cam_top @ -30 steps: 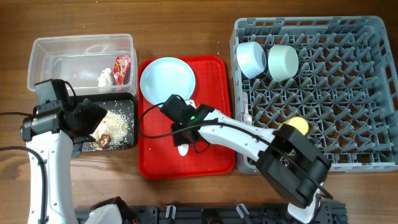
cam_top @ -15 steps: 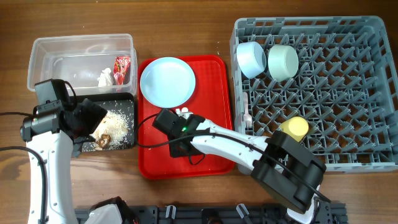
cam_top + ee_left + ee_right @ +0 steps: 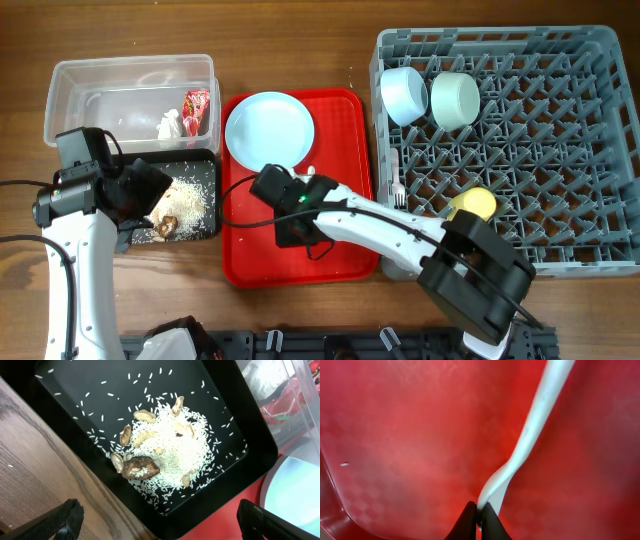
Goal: Sort waste into correct bins and load items into the dishwasher rack
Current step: 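Pick the white spoon from the red tray and place it in the rack, then grasp the white plate edge and stand it upright in the rack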
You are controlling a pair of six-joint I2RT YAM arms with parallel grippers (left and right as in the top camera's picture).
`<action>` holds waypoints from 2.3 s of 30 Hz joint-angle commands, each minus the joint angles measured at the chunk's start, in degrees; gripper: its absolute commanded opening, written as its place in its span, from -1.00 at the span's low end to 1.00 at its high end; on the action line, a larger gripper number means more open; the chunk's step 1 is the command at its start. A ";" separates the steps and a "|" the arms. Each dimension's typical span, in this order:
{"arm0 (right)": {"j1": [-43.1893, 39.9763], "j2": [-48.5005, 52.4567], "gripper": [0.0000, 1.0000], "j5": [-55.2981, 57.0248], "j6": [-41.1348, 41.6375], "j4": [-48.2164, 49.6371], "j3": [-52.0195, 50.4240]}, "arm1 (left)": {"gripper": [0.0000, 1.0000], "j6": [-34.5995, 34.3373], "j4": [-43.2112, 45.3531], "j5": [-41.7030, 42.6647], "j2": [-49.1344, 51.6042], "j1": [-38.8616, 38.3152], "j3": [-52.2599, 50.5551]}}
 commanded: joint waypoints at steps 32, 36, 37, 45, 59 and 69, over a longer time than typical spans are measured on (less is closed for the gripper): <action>-25.73 -29.03 0.12 3.74 -29.35 -12.57 -4.90 | 1.00 1.07 -0.04 0.48 -0.52 0.24 0.17; -25.62 -28.20 0.26 -4.50 -33.88 9.49 -2.49 | 1.00 1.07 -0.04 0.46 -0.52 0.24 0.17; -25.55 -26.64 0.31 -4.85 -33.88 14.19 -2.51 | 1.00 1.07 -0.04 0.46 -0.52 0.24 0.17; -23.85 -2.08 0.38 -6.14 -23.37 29.31 -2.51 | 1.00 1.07 -0.02 0.46 -0.52 0.24 0.17; -20.06 7.26 -0.70 7.96 -11.39 22.95 -2.43 | 0.99 1.07 -0.04 0.48 -0.52 0.24 0.17; -22.21 -18.47 -0.91 20.46 -20.11 8.74 -2.45 | 0.99 1.09 0.04 1.40 -0.52 0.24 0.17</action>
